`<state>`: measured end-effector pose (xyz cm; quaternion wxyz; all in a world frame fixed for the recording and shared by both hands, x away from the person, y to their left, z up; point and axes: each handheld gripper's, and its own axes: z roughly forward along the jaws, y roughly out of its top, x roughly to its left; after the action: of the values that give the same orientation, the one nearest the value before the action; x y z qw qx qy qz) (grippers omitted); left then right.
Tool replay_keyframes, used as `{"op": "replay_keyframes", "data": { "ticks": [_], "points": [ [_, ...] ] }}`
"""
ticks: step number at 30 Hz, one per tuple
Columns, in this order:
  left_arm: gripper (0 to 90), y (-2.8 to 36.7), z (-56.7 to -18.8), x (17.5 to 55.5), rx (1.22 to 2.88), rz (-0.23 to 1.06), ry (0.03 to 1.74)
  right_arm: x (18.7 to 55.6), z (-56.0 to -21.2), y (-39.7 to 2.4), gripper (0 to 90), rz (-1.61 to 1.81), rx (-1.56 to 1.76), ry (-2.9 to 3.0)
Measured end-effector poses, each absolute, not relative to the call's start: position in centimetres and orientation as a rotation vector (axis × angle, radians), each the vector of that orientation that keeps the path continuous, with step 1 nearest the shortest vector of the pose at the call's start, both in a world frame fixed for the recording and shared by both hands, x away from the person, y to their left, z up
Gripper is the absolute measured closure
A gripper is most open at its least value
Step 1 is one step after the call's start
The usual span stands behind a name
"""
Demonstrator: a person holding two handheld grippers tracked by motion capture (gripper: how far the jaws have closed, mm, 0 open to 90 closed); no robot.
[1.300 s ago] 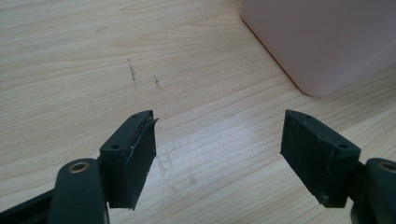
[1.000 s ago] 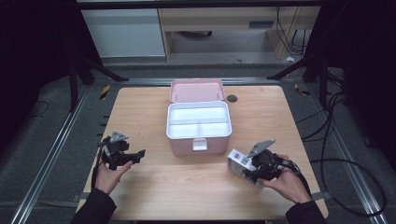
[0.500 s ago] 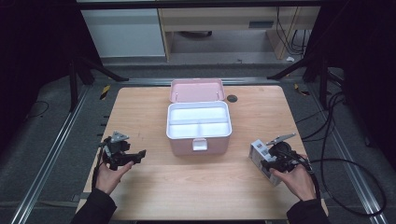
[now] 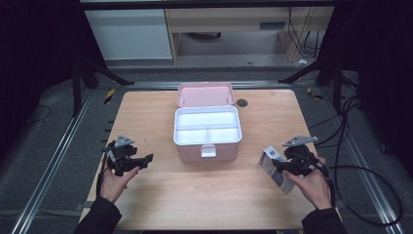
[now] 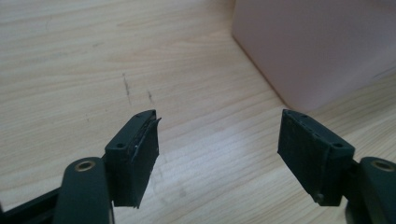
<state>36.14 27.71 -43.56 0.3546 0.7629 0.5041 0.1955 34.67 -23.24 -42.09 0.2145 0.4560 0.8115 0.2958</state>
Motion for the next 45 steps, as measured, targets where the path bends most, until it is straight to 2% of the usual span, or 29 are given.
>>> {"op": "replay_keyframes", "data": {
  "ticks": [6, 11, 19, 22, 26, 32, 38, 41, 45],
  "points": [
    [32.9, 25.9, -41.0, 36.8, 1.932, 0.526, 1.243, 35.6, -40.0, -21.8, 39.2, 1.017, 1.198, 2.151],
    [33.2, 23.8, -39.8, 37.8, 1.923, 0.551, 1.194, 37.3, -39.3, -19.2, 42.2, 1.099, 1.154, 2.182],
    [37.3, 20.7, -40.2, 39.8, 1.953, 0.549, 1.168, 40.1, -39.3, -15.5, 42.0, 1.152, 1.107, 2.152],
    [43.2, 20.8, -40.3, 40.3, 1.934, 0.530, 1.172, 40.8, -39.9, -14.7, 43.4, 1.140, 1.131, 2.174],
    [43.7, 20.9, -40.3, 40.3, 1.925, 0.517, 1.167, 41.6, -40.9, -14.0, 44.1, 1.110, 1.156, 2.188],
    [42.5, 19.8, -40.1, 40.1, 1.953, 0.542, 1.133, 41.9, -41.1, -13.5, 51.6, 1.105, 1.161, 2.188],
    [48.1, 19.5, -40.7, 40.8, 1.998, 0.539, 1.142, 41.7, -41.4, -12.9, 57.7, 1.043, 1.137, 2.216],
    [54.2, 19.7, -40.8, 41.2, 2.008, 0.537, 1.144, 41.5, -41.3, -13.0, 61.8, 1.074, 1.151, 2.225],
    [56.4, 19.8, -41.0, 41.5, 2.007, 0.517, 1.139, 41.0, -41.3, -12.6, 61.7, 1.077, 1.145, 2.228]
  ]
}}
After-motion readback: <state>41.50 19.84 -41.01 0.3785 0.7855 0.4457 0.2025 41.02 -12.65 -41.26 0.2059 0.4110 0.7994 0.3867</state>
